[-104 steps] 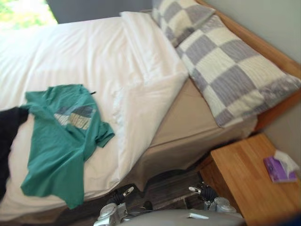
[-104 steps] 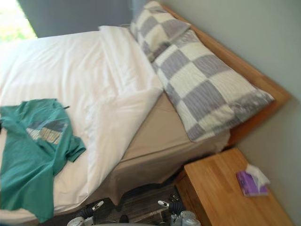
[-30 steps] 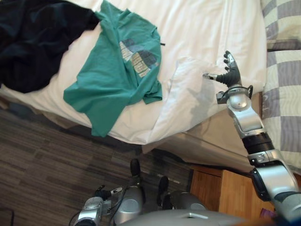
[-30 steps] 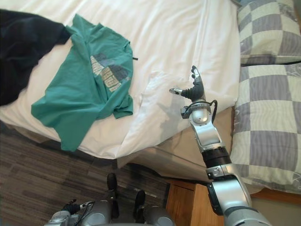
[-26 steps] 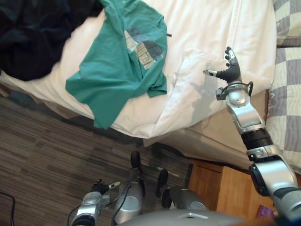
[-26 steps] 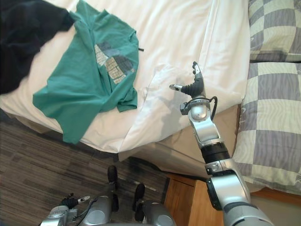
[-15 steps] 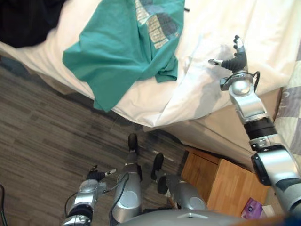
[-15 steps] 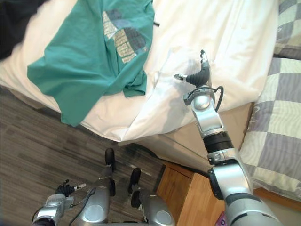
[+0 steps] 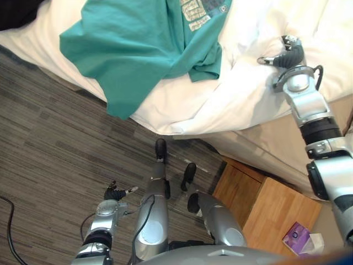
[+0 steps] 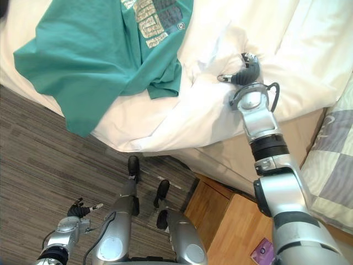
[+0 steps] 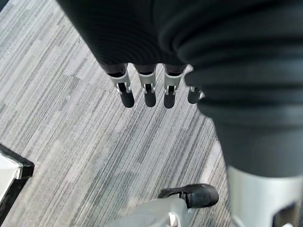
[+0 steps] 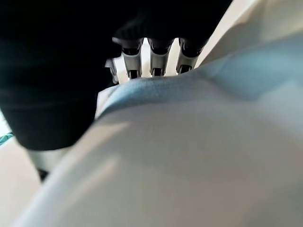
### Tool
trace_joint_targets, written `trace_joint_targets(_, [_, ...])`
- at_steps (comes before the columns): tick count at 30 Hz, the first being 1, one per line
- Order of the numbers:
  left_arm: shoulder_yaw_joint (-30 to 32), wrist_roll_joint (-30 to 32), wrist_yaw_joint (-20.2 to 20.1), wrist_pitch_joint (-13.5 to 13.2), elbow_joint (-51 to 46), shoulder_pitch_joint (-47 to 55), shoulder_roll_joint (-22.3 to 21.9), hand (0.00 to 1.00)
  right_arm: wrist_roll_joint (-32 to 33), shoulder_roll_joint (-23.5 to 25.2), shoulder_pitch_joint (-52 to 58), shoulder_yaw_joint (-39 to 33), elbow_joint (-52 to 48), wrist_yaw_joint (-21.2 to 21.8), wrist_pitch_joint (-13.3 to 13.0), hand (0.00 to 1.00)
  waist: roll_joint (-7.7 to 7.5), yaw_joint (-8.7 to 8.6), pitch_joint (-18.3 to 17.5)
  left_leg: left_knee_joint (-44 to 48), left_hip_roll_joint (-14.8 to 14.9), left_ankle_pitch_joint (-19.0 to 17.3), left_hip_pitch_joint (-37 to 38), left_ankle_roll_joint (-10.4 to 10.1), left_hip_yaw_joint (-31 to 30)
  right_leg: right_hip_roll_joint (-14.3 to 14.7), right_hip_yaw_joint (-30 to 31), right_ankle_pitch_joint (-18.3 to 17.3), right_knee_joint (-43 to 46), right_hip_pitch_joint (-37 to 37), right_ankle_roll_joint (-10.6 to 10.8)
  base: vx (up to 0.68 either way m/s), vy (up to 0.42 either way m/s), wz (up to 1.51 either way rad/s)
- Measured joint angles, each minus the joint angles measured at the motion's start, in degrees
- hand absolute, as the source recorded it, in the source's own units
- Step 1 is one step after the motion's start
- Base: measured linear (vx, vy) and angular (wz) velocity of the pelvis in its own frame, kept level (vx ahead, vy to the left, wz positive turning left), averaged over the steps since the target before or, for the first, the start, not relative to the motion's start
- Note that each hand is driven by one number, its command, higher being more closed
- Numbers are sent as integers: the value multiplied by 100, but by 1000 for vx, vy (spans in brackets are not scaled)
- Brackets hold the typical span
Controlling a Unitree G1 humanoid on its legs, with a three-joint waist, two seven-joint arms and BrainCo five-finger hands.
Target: Tidy the bed and pick cloth on bed and put in laundry
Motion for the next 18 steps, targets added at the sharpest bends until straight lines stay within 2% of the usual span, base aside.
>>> trace_joint_targets(5, [-42,-47,114,-70,-28,-6,-4,0,725,5,373,-202,-10,7,-472,100,-1,-4,0,-1,4,-2,50,-3,148,-15,94,-10,-9,1,-13,-3,28,-13])
trace_joint_targets(9, [-215,-59,106,53,-155,15,-45,0,1381,188,1516,-744,-699,-43,-1037,100,-6,-18,-4,-1,3,-24,316,-34,243,-26,124,-12,-25,248,-15,20,6,-4])
trace_joint_targets(12, [-221,-63,89,190,-412,150,-126,0,1919,809,2599,-1288,-1536,-331,-1467,100,-40,-145,-26,-3,5,-107,646,-123,402,-43,306,-23,-14,508,-27,37,-4,-24])
trace_joint_targets(14, [-224,-99,45,268,-488,269,-163,0,2182,1183,3260,-1480,-1906,-478,-1780,100,-135,-218,-104,-5,9,-166,746,-140,587,-60,437,-73,-3,532,-61,25,-11,-43])
trace_joint_targets(15, [-228,-237,-22,330,-483,282,-184,0,2240,1407,3650,-1584,-2055,-537,-1935,100,-172,-321,-170,-7,-5,-176,770,-140,627,-79,483,-119,-6,538,-97,32,-25,-29])
trace_joint_targets(17, [-234,-374,-77,440,-481,354,-209,0,2235,1758,4186,-1678,-2190,-588,-2113,100,-216,-480,-258,-4,-41,-176,850,-137,688,-123,579,-216,-5,606,-10,39,-26,-17])
trace_joint_targets(18, [-264,-440,-108,492,-481,363,-271,0,2209,1912,4529,-1726,-2220,-588,-2215,0,-229,-511,-279,-5,-81,-175,977,-136,730,-170,587,-334,5,721,68,38,-24,-9])
